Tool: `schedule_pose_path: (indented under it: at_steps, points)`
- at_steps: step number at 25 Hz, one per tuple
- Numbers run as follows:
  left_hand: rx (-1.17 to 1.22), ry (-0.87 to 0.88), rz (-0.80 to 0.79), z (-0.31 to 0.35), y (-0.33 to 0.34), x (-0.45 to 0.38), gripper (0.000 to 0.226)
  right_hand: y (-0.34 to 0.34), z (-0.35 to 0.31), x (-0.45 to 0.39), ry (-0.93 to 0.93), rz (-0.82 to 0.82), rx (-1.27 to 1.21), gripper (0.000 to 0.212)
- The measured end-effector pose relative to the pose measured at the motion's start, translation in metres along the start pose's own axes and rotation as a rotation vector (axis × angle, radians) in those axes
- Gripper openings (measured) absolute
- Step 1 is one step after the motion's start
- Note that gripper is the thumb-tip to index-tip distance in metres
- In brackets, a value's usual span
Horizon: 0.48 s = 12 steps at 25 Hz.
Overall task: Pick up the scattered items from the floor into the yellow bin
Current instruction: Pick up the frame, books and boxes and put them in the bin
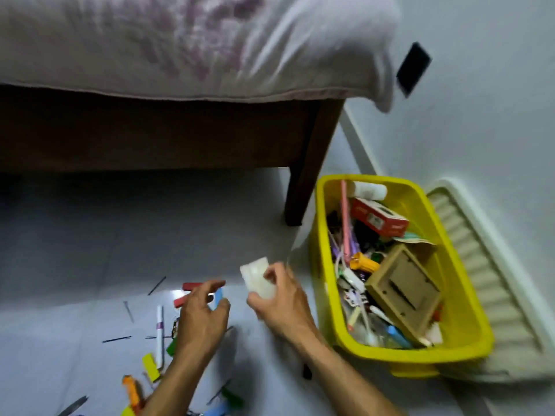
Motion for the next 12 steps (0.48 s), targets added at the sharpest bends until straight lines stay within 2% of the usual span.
schedule_pose_path:
  at_steps: [2, 4, 6, 8, 10, 12]
  points:
    - [0.023, 0.056, -0.05, 0.04, 0.02, 0.006, 0.033, -0.085, -0.006, 0.009, -0.119, 0.273, -0.206, 0.036]
    - [0.006, 0.166, -0.146, 0.087, 0.048, 0.014, 0.033, -0.167, -0.002, 0.003, -0.162, 0.457, -0.223, 0.032]
    - [-0.065, 0.345, -0.231, 0.131, 0.085, 0.02, 0.036, -0.218, 0.015, -0.024, -0.039, 0.427, 0.082, 0.034]
    - [-0.238, 0.484, -0.33, 0.153, 0.117, 0.019, 0.042, -0.236, 0.031, -0.055, 0.035, 0.379, 0.435, 0.045]
    - [-0.464, 0.541, -0.379, 0.148, 0.138, 0.015, 0.044, -0.244, 0.041, -0.088, -0.013, 0.406, 0.469, 0.057]
    - [-0.574, 0.584, -0.396, 0.133, 0.148, 0.015, 0.043, -0.244, 0.048, -0.124, -0.008, 0.276, 0.415, 0.071]
Point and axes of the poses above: each hand's wrist, its own x-axis away from the middle knuckle, its own y-axis out of the palm, z = x × y, the point moved 3 cm from there along -x, towards the middle knuckle, and after that the axes turned 9 degrees about y, right-handed, at the moved point
